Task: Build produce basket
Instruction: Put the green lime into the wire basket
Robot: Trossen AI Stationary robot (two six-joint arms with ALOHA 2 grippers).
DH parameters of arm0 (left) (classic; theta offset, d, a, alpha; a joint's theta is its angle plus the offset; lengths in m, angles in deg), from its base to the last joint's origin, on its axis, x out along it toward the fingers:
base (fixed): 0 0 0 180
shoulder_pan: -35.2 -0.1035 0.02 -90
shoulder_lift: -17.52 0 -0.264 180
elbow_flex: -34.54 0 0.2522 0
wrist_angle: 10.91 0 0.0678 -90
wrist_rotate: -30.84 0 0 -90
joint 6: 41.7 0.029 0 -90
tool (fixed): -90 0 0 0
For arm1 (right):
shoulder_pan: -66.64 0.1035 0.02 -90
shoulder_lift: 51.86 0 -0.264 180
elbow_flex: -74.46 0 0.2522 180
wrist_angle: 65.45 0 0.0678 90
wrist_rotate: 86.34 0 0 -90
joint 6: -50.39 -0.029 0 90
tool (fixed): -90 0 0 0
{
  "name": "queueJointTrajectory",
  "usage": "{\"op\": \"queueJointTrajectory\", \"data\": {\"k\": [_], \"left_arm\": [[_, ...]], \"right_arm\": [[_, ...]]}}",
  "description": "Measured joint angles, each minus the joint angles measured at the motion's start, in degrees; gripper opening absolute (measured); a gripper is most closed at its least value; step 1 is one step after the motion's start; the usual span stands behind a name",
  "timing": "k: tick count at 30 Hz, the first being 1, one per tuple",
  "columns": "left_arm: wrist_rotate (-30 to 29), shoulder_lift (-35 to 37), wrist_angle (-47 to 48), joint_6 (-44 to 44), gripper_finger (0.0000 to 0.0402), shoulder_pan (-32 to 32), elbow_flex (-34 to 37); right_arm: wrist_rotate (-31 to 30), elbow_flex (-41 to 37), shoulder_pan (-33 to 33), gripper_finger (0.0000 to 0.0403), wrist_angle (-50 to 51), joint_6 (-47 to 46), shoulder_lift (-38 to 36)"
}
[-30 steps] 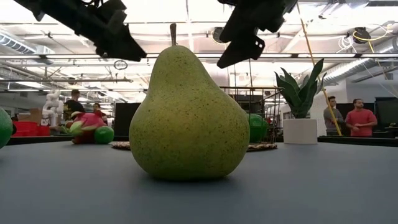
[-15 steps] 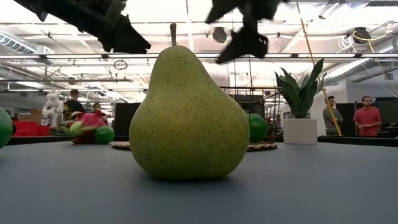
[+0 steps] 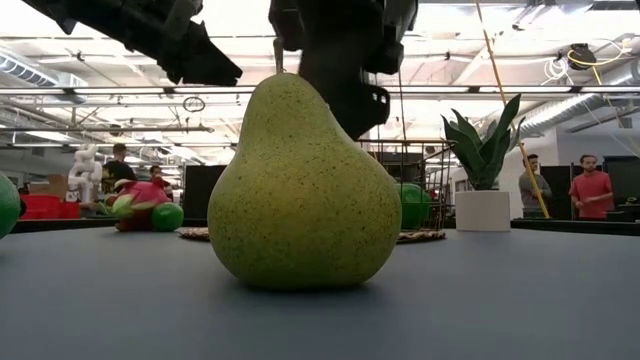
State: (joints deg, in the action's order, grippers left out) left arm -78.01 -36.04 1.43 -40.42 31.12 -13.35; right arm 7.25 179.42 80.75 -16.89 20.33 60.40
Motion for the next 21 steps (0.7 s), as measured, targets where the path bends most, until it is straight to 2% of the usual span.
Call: {"op": "queueJointTrajectory", "data": {"k": [6, 9, 11, 17, 21], "left_arm": [[-0.07, 0.02, -0.16, 1.84, 0.0232, -0.41, 0.00], [-0.11, 0.00, -0.16, 1.86, 0.0232, -0.83, 0.00], [-0.15, 0.02, -0.16, 1.86, 0.0232, -0.90, 0.00], [-0.17, 0.00, -0.10, 1.85, 0.0232, -0.90, 0.00], [-0.20, 0.00, 0.43, 1.63, 0.0232, -0.90, 0.00]], "right_arm": [[0.46, 0.02, -0.26, 0.0329, -1.47, 6.38, 1.20], [-3.36, 0.11, -0.05, 0.0330, -3.43, 13.57, 1.03], [-3.88, 0.09, 0.28, 0.0336, -3.46, 17.01, 1.11], [-3.40, -2.52, 0.41, 0.0379, -5.20, 18.19, 2.13], [-3.41, -5.94, 0.50, 0.0397, -11.26, 18.38, 2.13]]}}
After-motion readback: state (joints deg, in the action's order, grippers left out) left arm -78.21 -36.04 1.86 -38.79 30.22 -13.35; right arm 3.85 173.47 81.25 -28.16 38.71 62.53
